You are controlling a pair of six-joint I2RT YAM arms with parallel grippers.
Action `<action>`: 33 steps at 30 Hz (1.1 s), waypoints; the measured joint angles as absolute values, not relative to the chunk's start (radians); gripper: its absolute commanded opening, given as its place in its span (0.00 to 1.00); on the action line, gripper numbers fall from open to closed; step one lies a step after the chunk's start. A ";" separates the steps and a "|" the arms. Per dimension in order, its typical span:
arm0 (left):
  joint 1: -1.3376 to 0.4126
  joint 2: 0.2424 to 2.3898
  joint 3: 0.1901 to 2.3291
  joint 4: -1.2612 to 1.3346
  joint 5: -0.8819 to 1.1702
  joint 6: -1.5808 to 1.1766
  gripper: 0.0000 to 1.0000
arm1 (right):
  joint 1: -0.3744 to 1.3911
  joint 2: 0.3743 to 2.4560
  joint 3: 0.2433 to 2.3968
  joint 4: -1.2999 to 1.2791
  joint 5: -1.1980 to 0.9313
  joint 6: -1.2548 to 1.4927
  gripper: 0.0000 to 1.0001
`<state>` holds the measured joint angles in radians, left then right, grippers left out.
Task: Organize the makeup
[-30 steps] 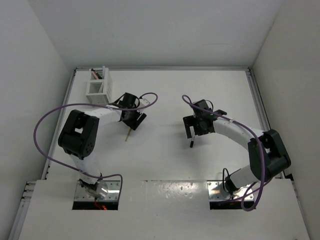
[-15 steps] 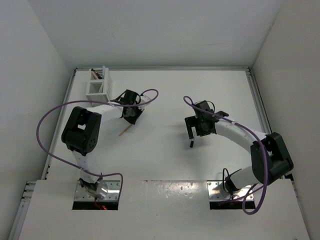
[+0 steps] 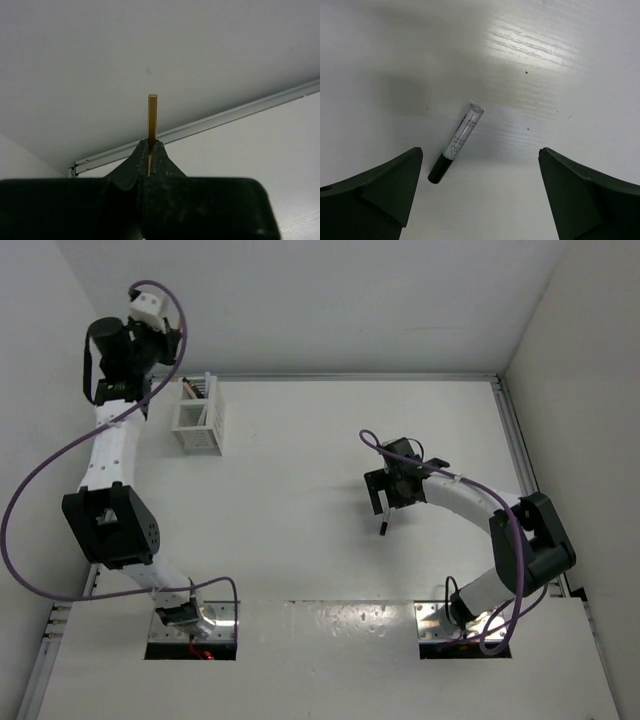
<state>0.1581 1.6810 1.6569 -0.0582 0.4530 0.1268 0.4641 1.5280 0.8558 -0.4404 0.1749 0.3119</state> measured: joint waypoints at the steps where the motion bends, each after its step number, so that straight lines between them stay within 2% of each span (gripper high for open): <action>1: 0.193 1.666 1.631 0.002 0.471 0.101 0.00 | 0.464 1.535 0.862 -0.440 0.175 0.309 1.00; 8: 0.270 1.716 1.414 0.209 0.570 0.024 0.00 | 0.449 1.594 0.940 -0.435 0.174 0.276 1.00; 13: 0.270 1.802 1.367 0.230 0.619 0.006 0.00 | 0.432 1.637 1.010 -0.436 0.171 0.269 1.00; 28: 0.276 1.805 1.197 0.395 0.665 0.093 0.00 | 0.414 1.654 1.028 -0.482 0.171 0.360 1.00; 29: 0.276 1.808 1.191 0.402 0.668 0.098 0.02 | 0.414 1.654 1.026 -0.484 0.171 0.364 1.00; 31: 0.276 1.814 1.188 0.413 0.673 0.108 0.12 | 0.414 1.654 1.023 -0.489 0.171 0.372 0.98; 33: 0.276 1.816 1.188 0.413 0.680 0.123 0.25 | 0.414 1.652 1.019 -0.496 0.172 0.384 0.93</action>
<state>0.2764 1.8164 1.1881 0.4133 0.6804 0.1230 0.4137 1.6524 1.0191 -0.4957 0.1719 0.3843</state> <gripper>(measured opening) 0.166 0.966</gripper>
